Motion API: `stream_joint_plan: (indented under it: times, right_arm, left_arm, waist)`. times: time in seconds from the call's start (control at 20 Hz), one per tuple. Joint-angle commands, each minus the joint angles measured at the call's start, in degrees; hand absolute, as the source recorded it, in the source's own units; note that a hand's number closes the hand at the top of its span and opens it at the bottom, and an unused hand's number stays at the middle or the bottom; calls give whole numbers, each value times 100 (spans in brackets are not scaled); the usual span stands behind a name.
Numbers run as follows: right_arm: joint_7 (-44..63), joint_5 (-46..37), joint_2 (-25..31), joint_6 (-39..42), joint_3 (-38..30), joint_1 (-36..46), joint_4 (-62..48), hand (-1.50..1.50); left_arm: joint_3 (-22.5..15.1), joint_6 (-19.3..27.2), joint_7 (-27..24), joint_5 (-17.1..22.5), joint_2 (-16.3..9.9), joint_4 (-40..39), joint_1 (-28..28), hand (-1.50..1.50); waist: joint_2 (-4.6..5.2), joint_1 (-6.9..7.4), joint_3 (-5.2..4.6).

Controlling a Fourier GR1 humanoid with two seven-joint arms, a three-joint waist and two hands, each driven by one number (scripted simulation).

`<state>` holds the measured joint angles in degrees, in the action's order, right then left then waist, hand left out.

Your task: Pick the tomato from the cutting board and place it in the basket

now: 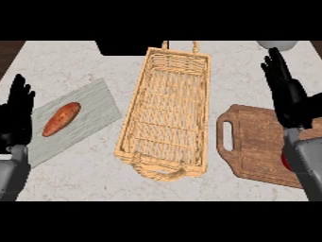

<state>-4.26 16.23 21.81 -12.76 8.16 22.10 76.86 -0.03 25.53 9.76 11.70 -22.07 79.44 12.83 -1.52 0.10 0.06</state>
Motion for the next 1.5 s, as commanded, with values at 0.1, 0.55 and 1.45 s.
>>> stream_joint_plan:
  times: [0.1, 0.55, 1.45]
  right_arm:
    - [217, -350, 665, -971, -742, -1047, 157, 150]
    - [-734, -1423, 158, -3538, -1585, -1929, 115, -150]
    - [5161, -2053, 2883, -1121, -372, -3571, 1824, -150]
  left_arm:
    - [-84, -90, -179, -165, -65, 88, -60, 0]
    - [-546, -842, -237, -82, -62, 432, -210, 0]
    - [-388, -1038, -300, -4, -216, 449, -474, 0]
  waist:
    - [77, -343, -13]
    - [149, -91, -12]
    - [93, -156, -87]
